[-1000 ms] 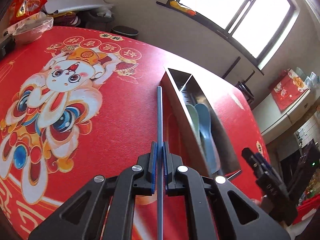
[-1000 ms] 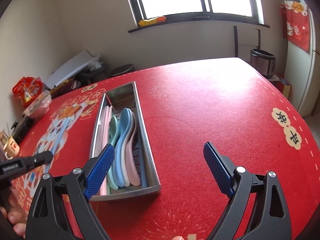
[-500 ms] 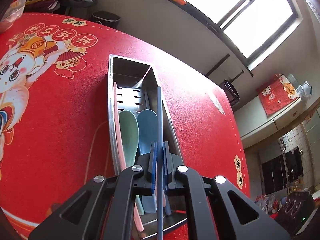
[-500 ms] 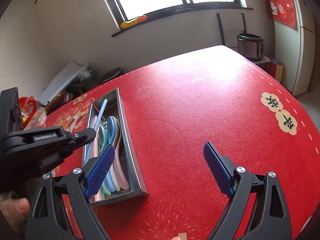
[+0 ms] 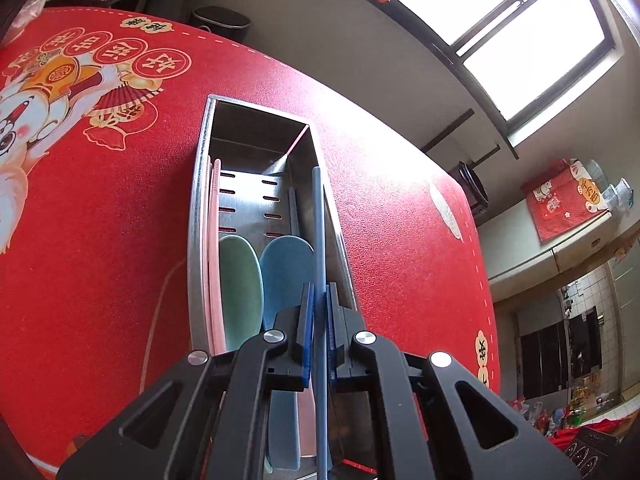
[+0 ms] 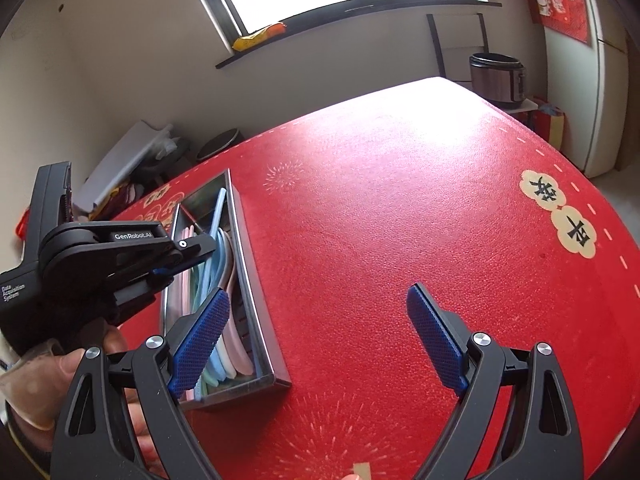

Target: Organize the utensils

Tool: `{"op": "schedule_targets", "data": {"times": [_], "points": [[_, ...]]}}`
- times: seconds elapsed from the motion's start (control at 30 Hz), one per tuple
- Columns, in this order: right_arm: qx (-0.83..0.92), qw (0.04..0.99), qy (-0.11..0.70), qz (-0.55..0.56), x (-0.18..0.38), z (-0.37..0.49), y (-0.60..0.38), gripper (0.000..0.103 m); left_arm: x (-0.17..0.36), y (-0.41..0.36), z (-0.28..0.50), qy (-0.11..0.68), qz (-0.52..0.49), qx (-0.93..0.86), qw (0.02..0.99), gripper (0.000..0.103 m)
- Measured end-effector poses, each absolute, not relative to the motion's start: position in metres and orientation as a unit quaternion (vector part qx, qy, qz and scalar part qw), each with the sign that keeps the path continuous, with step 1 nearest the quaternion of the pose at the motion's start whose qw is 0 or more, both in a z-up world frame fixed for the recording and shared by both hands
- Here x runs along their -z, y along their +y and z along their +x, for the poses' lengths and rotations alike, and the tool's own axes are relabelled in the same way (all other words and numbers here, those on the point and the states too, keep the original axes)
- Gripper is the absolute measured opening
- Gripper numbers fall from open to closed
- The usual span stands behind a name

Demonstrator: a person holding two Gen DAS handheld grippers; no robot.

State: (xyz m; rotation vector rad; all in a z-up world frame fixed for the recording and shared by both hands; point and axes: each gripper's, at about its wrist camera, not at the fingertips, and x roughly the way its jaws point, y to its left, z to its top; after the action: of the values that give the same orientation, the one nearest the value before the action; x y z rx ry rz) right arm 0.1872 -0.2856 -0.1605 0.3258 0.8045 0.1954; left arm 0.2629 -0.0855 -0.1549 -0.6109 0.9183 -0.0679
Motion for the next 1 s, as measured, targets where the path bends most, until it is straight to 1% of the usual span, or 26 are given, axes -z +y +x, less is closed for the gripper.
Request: {"op": "schedule_targets", "data": {"times": [0.5,0.77,1.0], "points": [[-0.101,0.901,0.39,0.163,0.162,0.186,-0.289,0.087,0.149,-0.087,0.267,0.438,-0.279,0.032,0.854,0.006],[-0.092,0.903,0.391,0.151,0.162,0.188,-0.285,0.087,0.126,-0.079,0.24,0.415,-0.202,0.019,0.887,0.006],[-0.074,0.913,0.381,0.129,0.16,0.185,-0.281,0.087,0.107,-0.05,0.198,0.395,-0.151,-0.003,0.906,0.006]]}}
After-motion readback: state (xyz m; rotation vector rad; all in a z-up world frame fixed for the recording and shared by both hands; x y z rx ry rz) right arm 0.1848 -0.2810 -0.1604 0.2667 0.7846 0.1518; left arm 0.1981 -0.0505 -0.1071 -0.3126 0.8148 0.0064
